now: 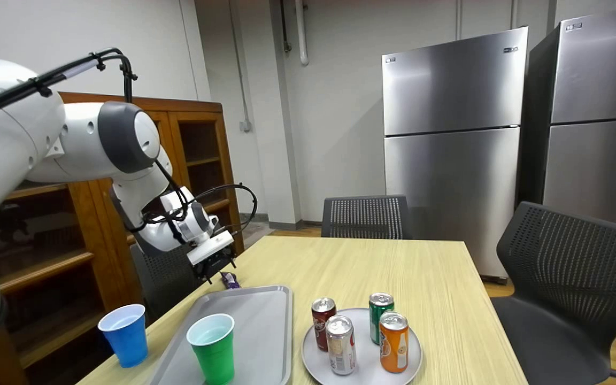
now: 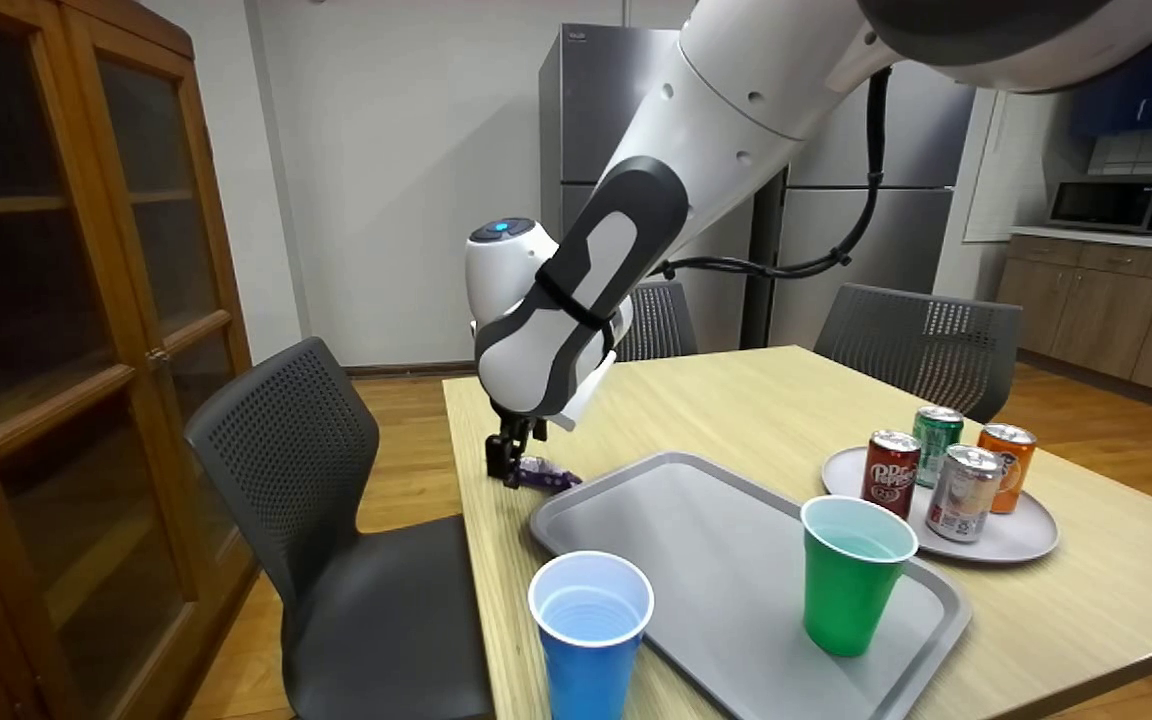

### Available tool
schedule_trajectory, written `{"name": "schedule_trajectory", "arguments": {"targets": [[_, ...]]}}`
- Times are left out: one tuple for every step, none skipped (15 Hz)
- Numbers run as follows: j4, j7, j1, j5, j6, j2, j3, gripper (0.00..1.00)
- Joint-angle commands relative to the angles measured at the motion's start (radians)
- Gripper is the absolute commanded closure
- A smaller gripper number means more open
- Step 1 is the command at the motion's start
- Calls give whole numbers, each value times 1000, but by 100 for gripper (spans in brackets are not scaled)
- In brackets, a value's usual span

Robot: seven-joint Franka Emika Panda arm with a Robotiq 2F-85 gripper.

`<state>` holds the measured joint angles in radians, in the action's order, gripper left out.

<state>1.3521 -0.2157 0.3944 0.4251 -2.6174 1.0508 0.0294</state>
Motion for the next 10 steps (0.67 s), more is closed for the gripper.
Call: {"name": "schedule_trajectory", "arguments": {"targets": [[77,39,0,16,-2,-77,14,0],[99,44,0,18,-6,-95,17,0],[118,51,2,20,-9,-111,21,0],[146,58,3,21,-14,-132,22,0],[172,64,4,22,-15,-153,22,0],[200,67,5,23,-17,-174,20,0],[233,67,3,24,-19,-197,16,0],[270,67,1,25,-22,-224,12,0],[308,71,0,27,-27,-253,11,0],[341,75,0,28,-31,-276,10,0]]}}
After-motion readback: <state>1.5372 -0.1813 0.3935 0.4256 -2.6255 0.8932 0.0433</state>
